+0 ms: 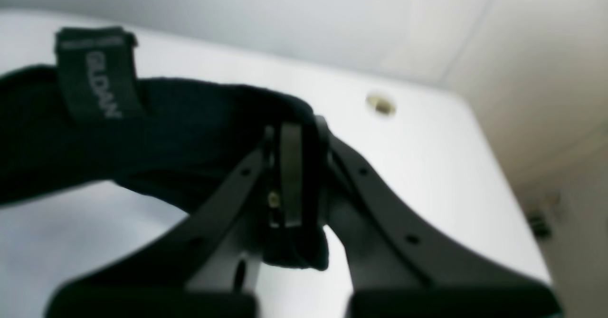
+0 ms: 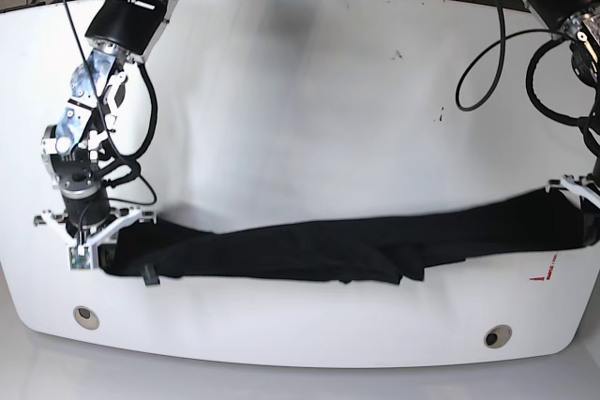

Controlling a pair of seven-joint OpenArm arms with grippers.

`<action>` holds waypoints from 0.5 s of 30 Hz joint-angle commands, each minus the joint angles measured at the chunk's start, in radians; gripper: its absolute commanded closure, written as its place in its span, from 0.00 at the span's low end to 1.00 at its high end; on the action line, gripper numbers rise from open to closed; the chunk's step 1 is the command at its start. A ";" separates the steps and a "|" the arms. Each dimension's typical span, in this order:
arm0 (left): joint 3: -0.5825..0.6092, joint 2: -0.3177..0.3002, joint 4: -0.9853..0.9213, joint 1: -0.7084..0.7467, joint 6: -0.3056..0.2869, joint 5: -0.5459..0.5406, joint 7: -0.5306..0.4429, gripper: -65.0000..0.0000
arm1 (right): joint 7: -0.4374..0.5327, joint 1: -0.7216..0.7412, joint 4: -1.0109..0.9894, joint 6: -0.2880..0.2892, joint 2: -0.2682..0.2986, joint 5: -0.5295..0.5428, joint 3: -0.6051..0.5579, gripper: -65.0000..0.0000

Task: Layout the t-shirt on the table in an organized manner, then fold the t-shirt properly
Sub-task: 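Drag the stretched t-shirt across the table with both grippers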

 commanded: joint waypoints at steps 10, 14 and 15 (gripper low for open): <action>-0.116 0.081 0.017 0.228 -0.114 -0.004 -0.026 1.00 | 0.034 -0.240 0.024 0.106 -0.056 0.007 0.079 1.00; -0.148 0.087 0.017 0.306 -0.135 -0.004 -0.026 1.00 | 0.060 -0.326 0.024 0.126 -0.081 0.007 0.105 1.00; -0.153 0.087 0.017 0.318 -0.141 -0.004 -0.028 1.00 | 0.065 -0.340 0.024 0.128 -0.084 0.007 0.111 1.00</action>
